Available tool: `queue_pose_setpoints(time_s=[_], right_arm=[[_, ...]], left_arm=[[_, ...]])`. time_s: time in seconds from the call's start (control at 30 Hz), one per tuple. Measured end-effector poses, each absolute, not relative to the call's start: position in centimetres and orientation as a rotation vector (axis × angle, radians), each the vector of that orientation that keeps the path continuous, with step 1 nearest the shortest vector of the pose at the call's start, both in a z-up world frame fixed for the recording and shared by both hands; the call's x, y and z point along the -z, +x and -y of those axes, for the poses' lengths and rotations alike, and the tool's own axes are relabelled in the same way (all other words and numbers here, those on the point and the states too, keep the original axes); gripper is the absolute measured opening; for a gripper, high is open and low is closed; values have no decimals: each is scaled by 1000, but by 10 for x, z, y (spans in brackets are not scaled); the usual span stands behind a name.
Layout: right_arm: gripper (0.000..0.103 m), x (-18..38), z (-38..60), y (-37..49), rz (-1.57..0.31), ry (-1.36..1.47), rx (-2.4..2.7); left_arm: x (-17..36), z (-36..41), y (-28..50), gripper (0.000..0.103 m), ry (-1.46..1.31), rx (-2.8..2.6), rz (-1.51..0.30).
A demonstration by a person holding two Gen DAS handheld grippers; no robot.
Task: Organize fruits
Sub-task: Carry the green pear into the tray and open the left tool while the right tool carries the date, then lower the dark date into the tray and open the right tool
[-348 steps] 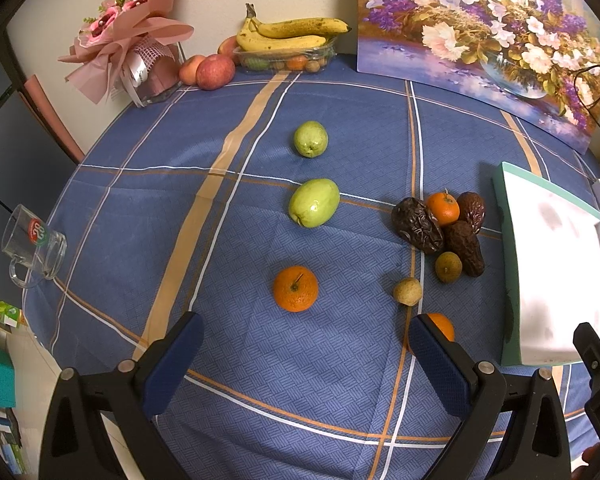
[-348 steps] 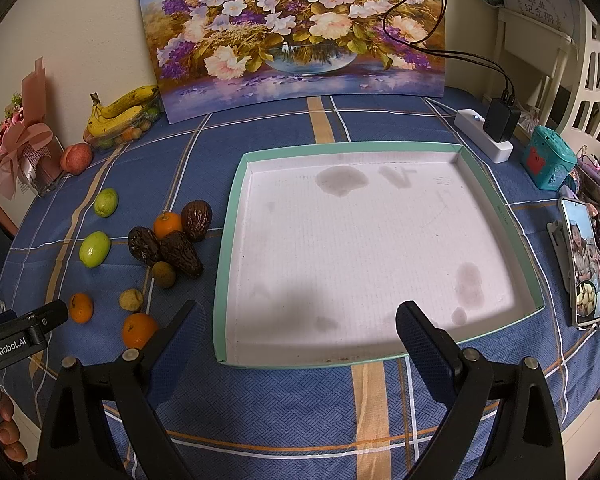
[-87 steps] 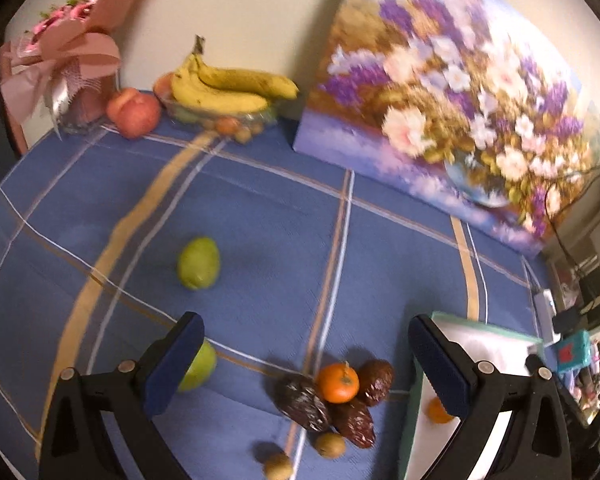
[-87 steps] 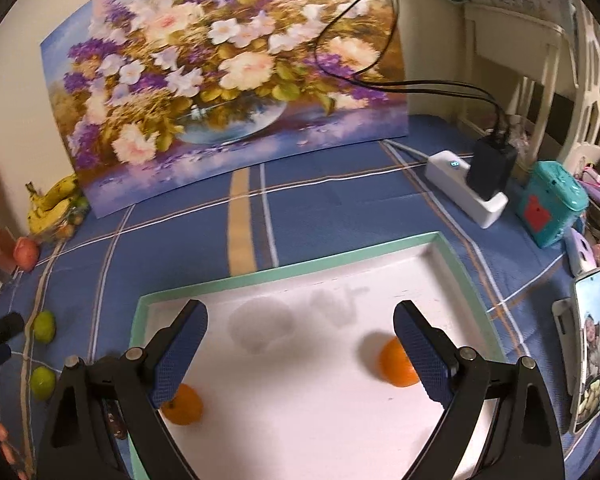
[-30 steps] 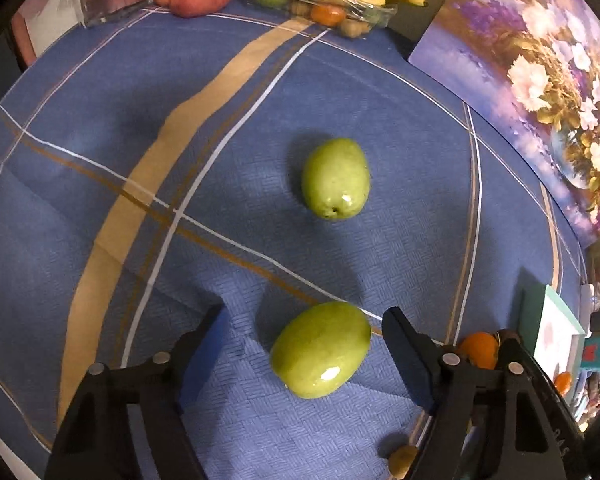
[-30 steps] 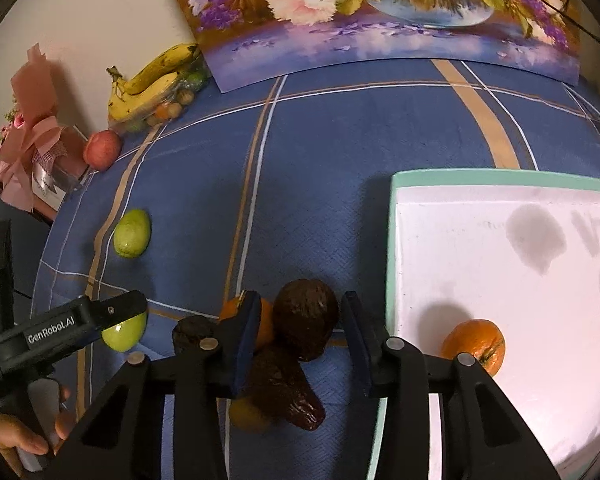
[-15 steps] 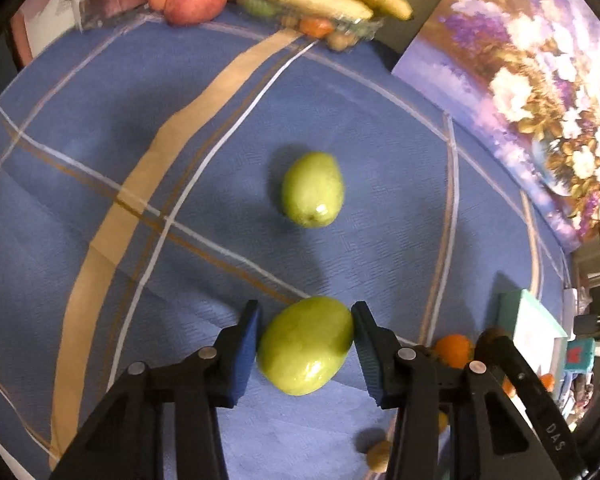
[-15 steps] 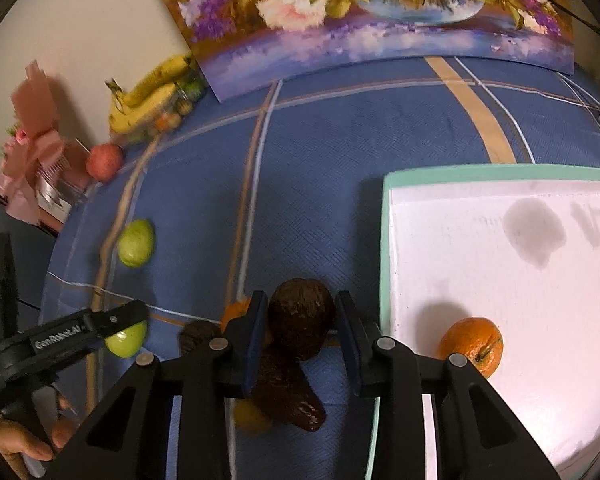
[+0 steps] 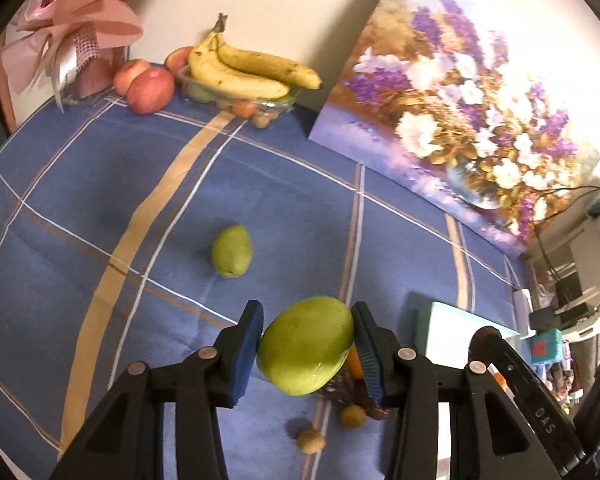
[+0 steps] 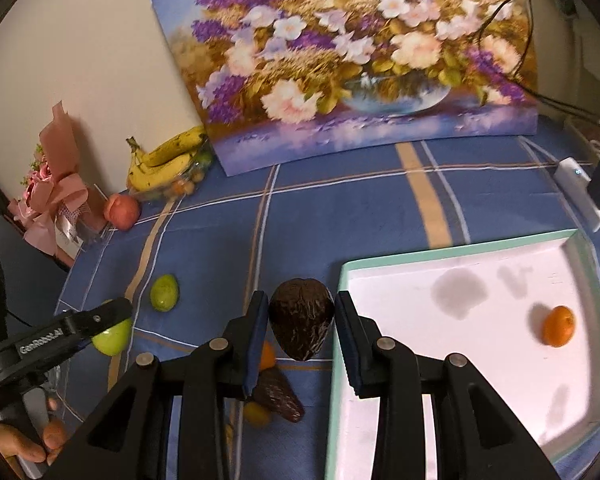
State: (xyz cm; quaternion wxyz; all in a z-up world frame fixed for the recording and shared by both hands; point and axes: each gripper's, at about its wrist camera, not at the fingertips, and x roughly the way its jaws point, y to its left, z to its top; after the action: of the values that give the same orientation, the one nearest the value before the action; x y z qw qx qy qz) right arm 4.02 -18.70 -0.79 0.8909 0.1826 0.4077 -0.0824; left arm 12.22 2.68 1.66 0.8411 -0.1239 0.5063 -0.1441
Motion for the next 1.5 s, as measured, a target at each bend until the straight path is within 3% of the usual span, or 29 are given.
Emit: queue_pose_setpoints(time_s=[0.57, 1.5], right_arm=[[36, 1, 259, -13, -863, 336, 369], [36, 18, 319, -56, -922, 378, 514]], left_arm=[[-37, 49, 85, 48, -143, 474, -1037], [9, 164, 26, 48, 112, 666, -1177]])
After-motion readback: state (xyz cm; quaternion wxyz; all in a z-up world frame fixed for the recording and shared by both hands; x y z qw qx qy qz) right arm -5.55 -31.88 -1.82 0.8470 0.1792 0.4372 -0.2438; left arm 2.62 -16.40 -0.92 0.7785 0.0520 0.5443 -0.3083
